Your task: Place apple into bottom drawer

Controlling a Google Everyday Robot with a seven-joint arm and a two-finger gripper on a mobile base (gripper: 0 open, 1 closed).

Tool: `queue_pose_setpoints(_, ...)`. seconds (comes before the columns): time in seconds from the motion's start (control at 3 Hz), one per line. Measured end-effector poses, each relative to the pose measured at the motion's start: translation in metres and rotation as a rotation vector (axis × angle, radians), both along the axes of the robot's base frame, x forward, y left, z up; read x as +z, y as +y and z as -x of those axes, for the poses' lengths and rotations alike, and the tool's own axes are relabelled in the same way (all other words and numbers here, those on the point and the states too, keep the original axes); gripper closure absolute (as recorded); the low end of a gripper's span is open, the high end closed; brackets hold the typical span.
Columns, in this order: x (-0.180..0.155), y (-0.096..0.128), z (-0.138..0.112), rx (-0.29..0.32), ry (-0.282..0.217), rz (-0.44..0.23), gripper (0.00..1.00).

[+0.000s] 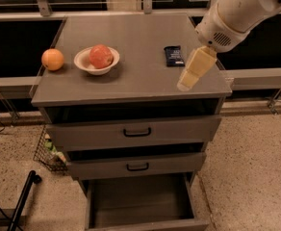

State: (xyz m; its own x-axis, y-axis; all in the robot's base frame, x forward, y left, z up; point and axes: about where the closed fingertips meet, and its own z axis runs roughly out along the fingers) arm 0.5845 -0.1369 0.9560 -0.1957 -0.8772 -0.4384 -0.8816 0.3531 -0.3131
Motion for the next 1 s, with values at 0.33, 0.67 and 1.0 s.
queue_pose_setpoints(0.33, 0.004, 0.03, -0.035, 0.029, -0.03, -0.032, 0.0)
queue_pose_setpoints(0.67, 0.01, 0.078, -0.07, 0.085, -0.057, -0.084, 0.0)
queue_pose_setpoints(1.0, 0.011, 0.111, -0.088, 0.118, -0.061, -0.117, 0.0)
